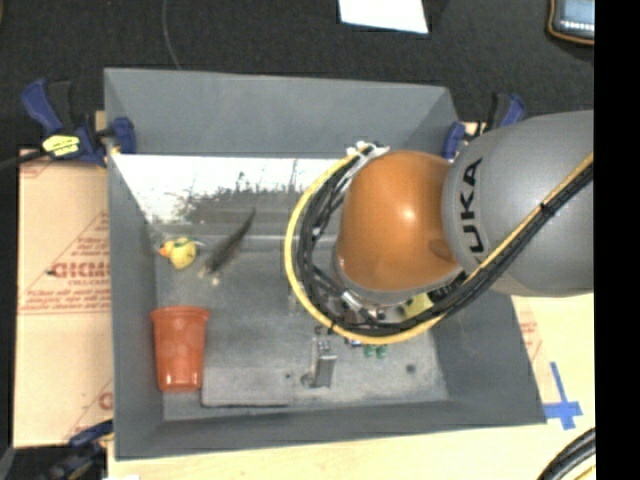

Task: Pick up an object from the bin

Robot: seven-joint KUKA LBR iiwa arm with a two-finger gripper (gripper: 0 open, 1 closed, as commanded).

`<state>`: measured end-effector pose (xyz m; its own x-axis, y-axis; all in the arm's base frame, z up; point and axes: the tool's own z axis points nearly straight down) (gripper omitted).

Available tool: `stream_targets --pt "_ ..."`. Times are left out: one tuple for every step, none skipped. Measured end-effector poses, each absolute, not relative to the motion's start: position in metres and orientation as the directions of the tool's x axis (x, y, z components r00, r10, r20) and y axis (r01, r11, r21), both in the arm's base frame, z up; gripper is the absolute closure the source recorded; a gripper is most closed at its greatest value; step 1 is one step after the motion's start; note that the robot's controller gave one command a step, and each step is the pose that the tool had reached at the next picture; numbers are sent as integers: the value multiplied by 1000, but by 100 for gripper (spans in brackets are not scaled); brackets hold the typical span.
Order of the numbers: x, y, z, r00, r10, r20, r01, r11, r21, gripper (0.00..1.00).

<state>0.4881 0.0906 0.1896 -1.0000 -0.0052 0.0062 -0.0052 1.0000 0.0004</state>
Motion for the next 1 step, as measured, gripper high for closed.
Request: stream_targets --pt "490 90 194 -1000 -1 -2 -1 1000 1 0"
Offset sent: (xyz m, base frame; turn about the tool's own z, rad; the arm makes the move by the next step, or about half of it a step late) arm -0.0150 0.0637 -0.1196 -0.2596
